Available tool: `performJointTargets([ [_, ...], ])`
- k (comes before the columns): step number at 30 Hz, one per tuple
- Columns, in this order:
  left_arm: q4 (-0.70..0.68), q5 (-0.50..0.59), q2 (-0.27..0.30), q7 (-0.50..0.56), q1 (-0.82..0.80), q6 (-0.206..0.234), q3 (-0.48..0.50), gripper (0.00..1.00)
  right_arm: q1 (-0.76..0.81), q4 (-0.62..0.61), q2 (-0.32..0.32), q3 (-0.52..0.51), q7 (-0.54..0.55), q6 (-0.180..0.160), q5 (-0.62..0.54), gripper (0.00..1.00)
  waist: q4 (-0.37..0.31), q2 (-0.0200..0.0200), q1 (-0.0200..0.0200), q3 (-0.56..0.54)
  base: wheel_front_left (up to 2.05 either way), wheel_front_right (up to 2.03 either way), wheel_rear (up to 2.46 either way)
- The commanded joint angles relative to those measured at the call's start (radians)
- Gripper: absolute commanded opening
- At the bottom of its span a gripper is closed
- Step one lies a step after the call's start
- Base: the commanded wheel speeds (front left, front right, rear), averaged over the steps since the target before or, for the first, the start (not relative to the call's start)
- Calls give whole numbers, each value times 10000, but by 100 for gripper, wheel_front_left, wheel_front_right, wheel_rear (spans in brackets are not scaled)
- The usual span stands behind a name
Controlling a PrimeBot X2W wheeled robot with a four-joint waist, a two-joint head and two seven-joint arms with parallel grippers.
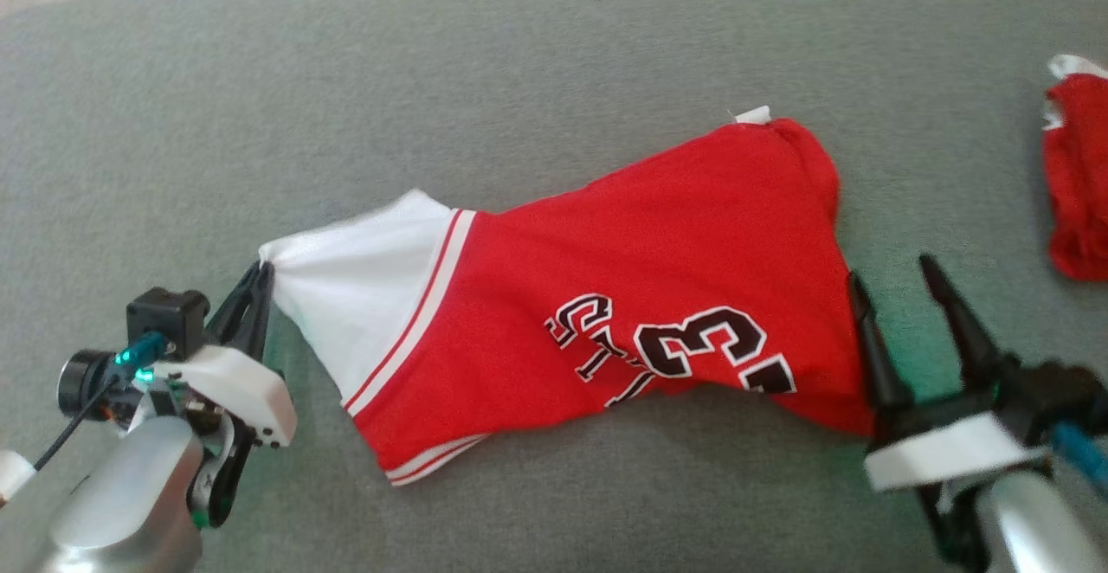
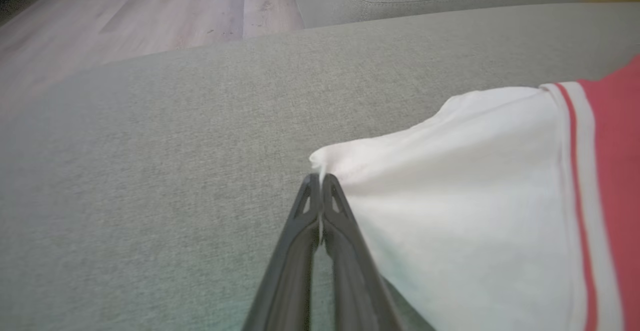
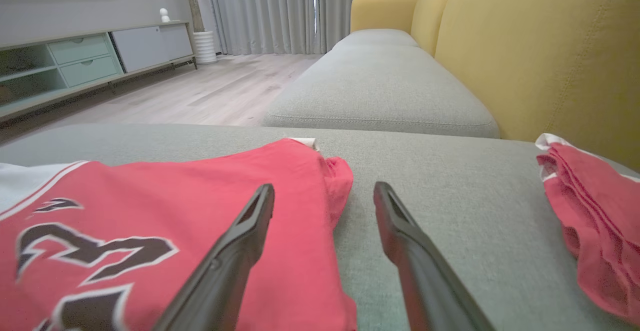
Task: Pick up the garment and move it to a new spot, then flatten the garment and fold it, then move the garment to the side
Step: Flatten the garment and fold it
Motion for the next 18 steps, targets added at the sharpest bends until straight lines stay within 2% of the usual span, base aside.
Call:
performJointTargets([
  [1,-388,20,493,-57,-212,88,483,0,-782,65,-504,242,-65,67,181,100,202,0,0,137,0,0,0],
  [3,-621,17,533,15,-240,128,481,0,-1348,798,-911,434,-47,67,411,100,317,0,0,208,0,0,0],
  [4,-621,17,533,15,-240,128,481,0,-1348,798,-911,434,-47,67,411,100,317,0,0,208,0,0,0],
  [10,-1037,137,541,168,-439,216,363,0,-3815,2905,-2004,1155,1524,67,1356,100,608,0,0,477,0,0,0],
  [18,-1045,358,397,206,-877,165,139,0,-6070,4797,-2735,3120,2773,67,2382,100,1057,0,0,908,0,0,0],
])
